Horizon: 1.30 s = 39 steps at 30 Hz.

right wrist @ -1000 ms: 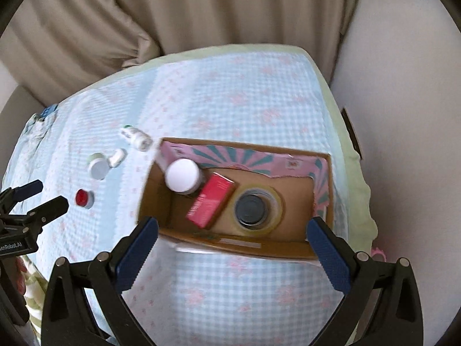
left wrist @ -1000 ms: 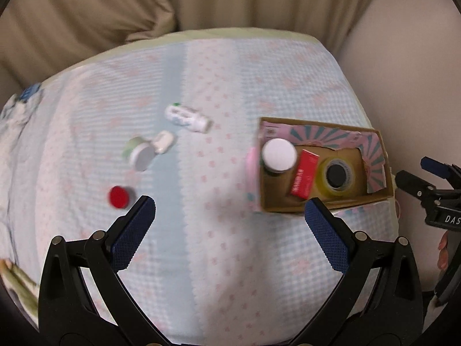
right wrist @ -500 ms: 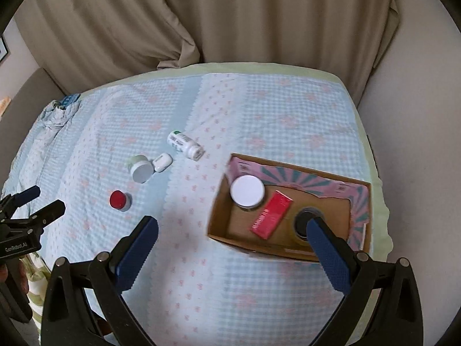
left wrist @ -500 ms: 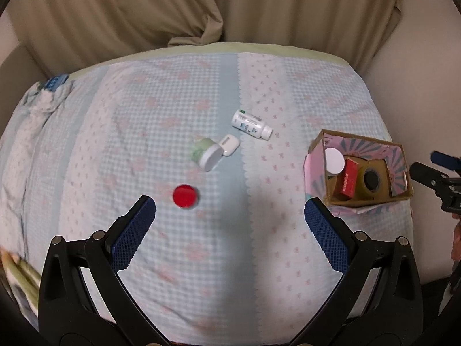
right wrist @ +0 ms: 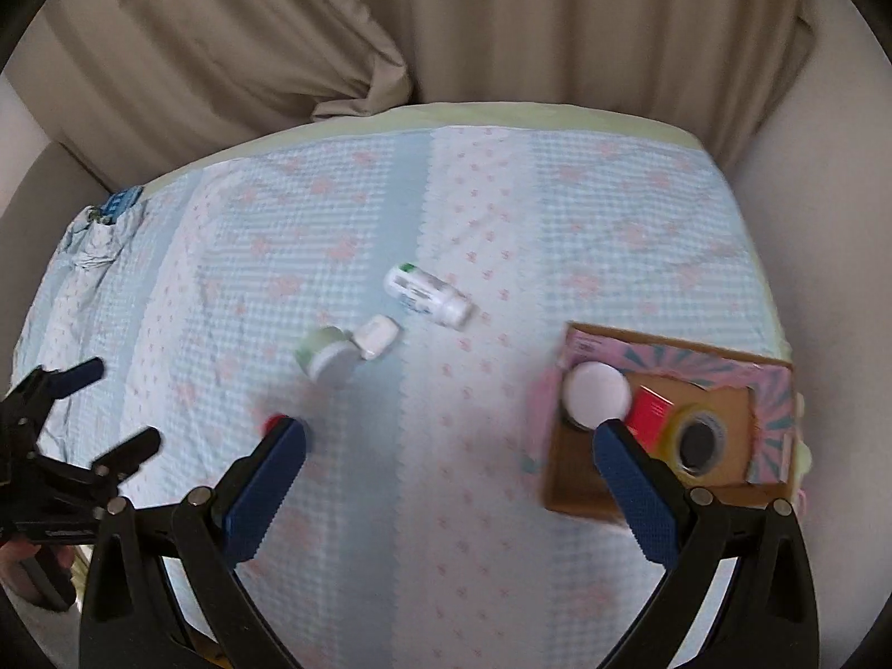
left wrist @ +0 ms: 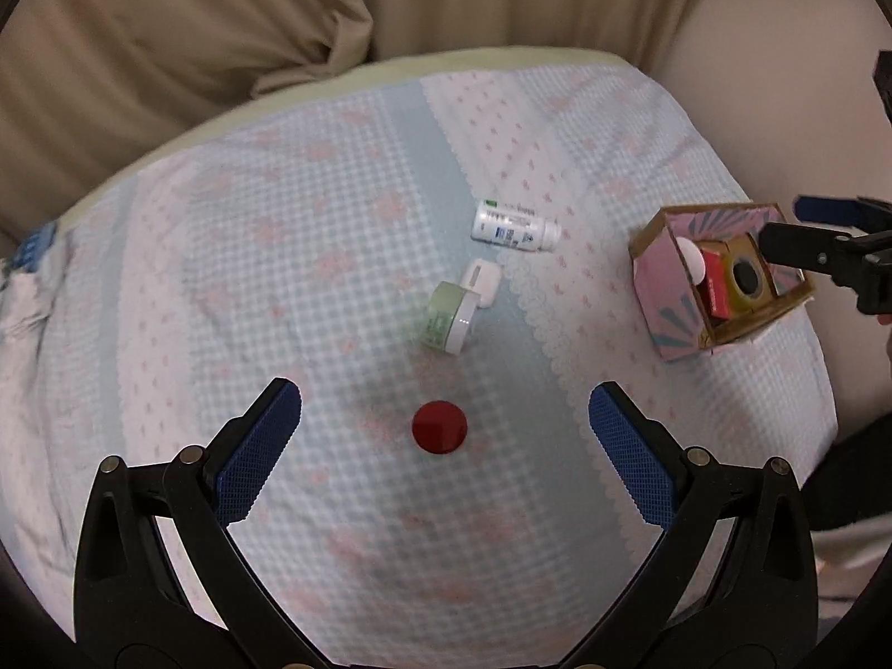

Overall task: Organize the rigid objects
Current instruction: 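Grasp the green-lidded jar with the left gripper while the right gripper grasps the pill bottle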

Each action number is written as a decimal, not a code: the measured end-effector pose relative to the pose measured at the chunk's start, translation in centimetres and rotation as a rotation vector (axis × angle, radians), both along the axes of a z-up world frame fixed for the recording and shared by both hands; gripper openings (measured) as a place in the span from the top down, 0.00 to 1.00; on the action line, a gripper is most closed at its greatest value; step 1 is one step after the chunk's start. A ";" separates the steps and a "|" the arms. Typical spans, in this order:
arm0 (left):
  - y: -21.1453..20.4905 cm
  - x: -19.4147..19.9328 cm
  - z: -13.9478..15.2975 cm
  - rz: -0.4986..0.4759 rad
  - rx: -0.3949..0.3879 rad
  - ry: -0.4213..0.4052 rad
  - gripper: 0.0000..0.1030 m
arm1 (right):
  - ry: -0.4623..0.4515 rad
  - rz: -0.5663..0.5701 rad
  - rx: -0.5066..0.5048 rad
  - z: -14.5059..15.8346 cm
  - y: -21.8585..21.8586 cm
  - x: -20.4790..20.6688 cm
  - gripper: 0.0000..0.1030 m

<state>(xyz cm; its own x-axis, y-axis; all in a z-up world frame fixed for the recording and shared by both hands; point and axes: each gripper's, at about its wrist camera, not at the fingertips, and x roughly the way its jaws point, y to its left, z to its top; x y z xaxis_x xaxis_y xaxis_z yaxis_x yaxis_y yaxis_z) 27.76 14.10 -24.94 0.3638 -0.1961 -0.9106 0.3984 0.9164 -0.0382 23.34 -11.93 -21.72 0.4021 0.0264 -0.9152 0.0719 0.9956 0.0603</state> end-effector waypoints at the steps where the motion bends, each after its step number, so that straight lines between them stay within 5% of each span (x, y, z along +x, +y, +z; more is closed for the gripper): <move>1: 0.1 0.7 -0.5 -0.010 0.007 0.007 0.00 | 0.006 0.018 -0.005 -0.4 0.6 0.8 0.00; 9: -0.2 7.0 -5.0 -0.058 0.010 0.106 0.00 | 0.062 0.239 -0.080 -4.9 4.4 7.8 0.00; 17: -3.4 11.0 -12.5 -0.108 0.016 0.240 0.01 | 0.162 0.452 -0.181 -12.2 3.9 15.1 0.01; 26: -6.5 12.7 -20.6 -0.156 0.049 0.318 0.17 | 0.307 0.598 -0.248 -21.5 3.1 20.6 0.04; 30: -6.9 12.9 -22.8 -0.144 0.048 0.344 0.32 | 0.346 0.657 -0.270 -24.4 3.7 21.3 0.18; 33: -7.1 13.0 -23.8 -0.130 0.045 0.350 0.33 | 0.357 0.690 -0.290 -25.9 4.2 21.4 0.24; 36: -7.4 13.3 -24.6 -0.122 0.035 0.358 0.55 | 0.362 0.708 -0.304 -26.8 4.5 21.6 0.28; 39: -8.2 13.2 -25.0 -0.135 0.037 0.348 0.57 | 0.369 0.722 -0.305 -27.4 4.5 21.8 0.51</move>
